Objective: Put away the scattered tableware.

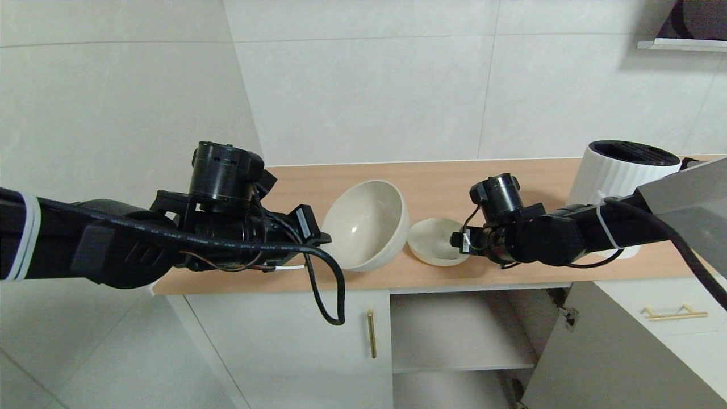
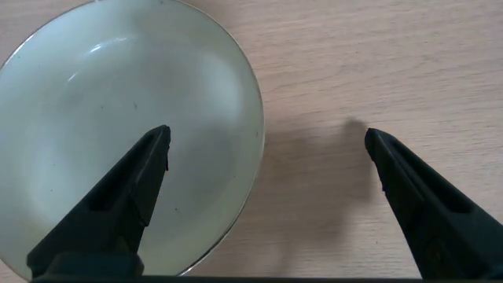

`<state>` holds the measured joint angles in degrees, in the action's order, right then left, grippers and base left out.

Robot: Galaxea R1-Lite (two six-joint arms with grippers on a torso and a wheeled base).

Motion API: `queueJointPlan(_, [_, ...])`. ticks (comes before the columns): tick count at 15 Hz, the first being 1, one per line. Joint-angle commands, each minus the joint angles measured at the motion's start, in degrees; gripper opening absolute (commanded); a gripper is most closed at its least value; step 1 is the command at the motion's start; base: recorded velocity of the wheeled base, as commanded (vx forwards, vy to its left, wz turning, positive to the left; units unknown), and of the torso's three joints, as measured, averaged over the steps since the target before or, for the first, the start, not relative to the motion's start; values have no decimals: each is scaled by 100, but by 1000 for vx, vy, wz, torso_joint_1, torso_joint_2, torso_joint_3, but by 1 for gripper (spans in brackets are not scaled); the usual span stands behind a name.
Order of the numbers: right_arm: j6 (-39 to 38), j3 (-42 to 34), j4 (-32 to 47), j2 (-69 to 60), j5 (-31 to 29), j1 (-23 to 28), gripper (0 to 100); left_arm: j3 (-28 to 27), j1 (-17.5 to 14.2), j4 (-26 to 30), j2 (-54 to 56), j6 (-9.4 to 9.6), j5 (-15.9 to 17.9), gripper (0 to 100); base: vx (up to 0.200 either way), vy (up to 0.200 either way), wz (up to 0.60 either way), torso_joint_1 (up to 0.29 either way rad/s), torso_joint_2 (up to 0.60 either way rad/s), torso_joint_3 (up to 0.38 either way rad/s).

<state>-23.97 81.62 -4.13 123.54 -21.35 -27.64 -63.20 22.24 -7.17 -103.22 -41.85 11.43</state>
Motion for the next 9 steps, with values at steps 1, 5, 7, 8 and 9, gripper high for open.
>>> queueJointPlan(1, [-12,3,-9,-23,-1,-5,0,0,0,-4,-5,-7,8,0,0,0,0,0,0,0])
queueJointPlan(5, [-12,-5,-9,-40,16,-5,0,9,0,-4,-5,1,8,0,0,0,0,0,0,0])
queueJointPlan(7, [-12,-5,0,-49,16,-5,0,9,0,-4,3,1,8,0,0,0,0,0,0,0])
queueJointPlan(8, [-12,-14,0,-58,16,-5,0,9,0,-4,12,1,8,0,0,0,0,0,0,0])
queueJointPlan(9, [-12,-32,0,-93,16,-5,0,9,0,-4,12,1,8,0,0,0,0,0,0,0])
